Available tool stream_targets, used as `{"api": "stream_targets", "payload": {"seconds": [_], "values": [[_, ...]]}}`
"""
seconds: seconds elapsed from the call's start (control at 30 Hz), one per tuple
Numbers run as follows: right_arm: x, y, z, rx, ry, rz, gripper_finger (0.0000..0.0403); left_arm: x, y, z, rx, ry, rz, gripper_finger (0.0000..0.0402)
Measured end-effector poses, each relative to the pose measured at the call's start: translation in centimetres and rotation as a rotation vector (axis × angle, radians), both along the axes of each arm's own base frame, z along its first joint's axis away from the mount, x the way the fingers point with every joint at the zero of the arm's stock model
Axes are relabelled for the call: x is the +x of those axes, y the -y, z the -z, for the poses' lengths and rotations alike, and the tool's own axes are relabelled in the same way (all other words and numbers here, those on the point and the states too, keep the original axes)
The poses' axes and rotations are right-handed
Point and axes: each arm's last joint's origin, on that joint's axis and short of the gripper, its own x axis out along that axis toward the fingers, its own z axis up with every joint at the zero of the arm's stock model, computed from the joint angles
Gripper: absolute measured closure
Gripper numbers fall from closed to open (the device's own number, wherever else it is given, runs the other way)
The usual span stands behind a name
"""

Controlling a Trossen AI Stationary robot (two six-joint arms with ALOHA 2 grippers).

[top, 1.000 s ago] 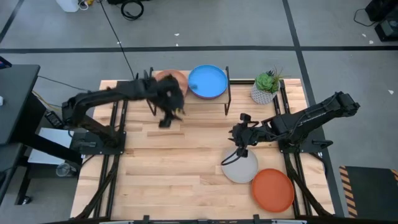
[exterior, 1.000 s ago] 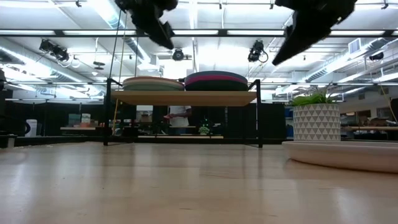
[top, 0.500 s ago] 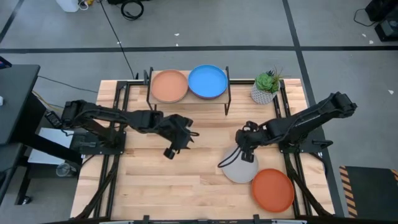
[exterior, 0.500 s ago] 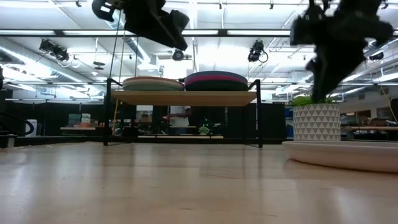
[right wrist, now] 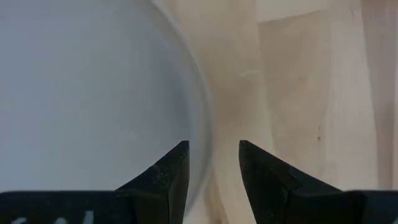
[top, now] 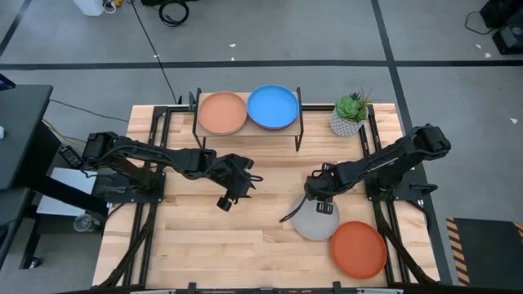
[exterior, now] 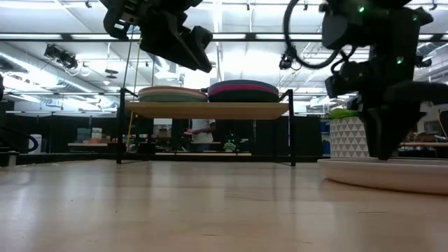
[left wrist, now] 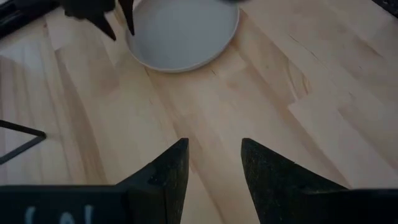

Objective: Place and stack plates onto a shelf
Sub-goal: Stack the gray plate on top of the brown plate on the shelf

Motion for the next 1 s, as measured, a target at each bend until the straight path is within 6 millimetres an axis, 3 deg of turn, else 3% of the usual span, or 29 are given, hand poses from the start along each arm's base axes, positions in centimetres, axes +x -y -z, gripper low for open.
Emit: {"api": "stream_targets", "payload": {"seconds": [0.23, 0.57, 0.7, 0.87, 1.0], "values": [[0.5, 1.0, 0.6, 0.055, -0.018, 0.011, 0.0269, 0.0, 0.0, 0.0, 0.0, -0.003, 0.0, 0.0247], [1.1, 1.6, 1.6, 0.095, -0.054, 0.017, 0.0357, -0.3, 0.4, 0.2, 0.009, -0.033, 0.02, 0.0246], [1.1, 2.4, 0.9, 0.115, -0.015, 0.051, 0.0389, -0.4, 1.4, 0.2, 0.047, -0.023, 0.089, 0.0246], [1.0, 3.9, -0.2, 0.136, 0.049, 0.109, 0.0381, -0.6, 3.4, 0.3, 0.152, 0.001, 0.194, 0.0246], [1.2, 5.4, -1.2, 0.191, 0.136, 0.129, 0.0381, 0.0, 5.3, 1.7, 0.335, 0.004, 0.244, 0.0246]]}}
